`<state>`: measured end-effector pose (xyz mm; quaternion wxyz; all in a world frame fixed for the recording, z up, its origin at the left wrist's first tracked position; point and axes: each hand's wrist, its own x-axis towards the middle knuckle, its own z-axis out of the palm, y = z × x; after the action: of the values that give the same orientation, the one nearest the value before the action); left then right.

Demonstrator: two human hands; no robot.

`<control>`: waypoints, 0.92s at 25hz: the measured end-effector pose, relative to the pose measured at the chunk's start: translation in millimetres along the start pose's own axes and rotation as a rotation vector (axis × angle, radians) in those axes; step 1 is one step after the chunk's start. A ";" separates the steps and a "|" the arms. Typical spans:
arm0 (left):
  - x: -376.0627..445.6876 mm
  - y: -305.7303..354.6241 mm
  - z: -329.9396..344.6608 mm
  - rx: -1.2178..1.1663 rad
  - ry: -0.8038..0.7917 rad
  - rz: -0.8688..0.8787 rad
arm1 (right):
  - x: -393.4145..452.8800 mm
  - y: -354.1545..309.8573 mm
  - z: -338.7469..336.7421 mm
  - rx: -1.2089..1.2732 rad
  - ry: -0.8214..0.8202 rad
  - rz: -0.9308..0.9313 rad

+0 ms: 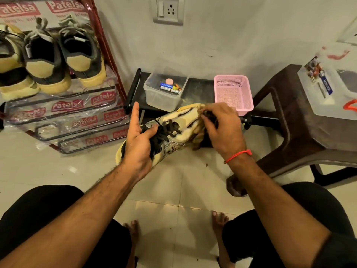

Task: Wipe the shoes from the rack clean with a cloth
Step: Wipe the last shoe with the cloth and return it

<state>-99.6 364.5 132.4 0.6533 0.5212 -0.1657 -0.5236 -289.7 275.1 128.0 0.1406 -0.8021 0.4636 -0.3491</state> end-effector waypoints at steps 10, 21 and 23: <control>-8.0 2.6 -3.4 0.694 -0.358 0.016 | -12.9 -9.3 12.4 0.493 -0.086 0.237; 9.3 2.1 -10.5 0.289 -0.052 0.061 | -18.7 -24.9 -1.8 0.265 -0.529 -0.124; 9.1 6.6 -8.7 0.196 -0.003 0.014 | -14.7 -14.4 -0.8 0.004 -0.440 -0.238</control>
<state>-86.0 360.5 131.6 0.6025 0.5807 -0.2205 -0.5011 -285.8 295.2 130.1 0.1975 -0.9075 0.3233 -0.1813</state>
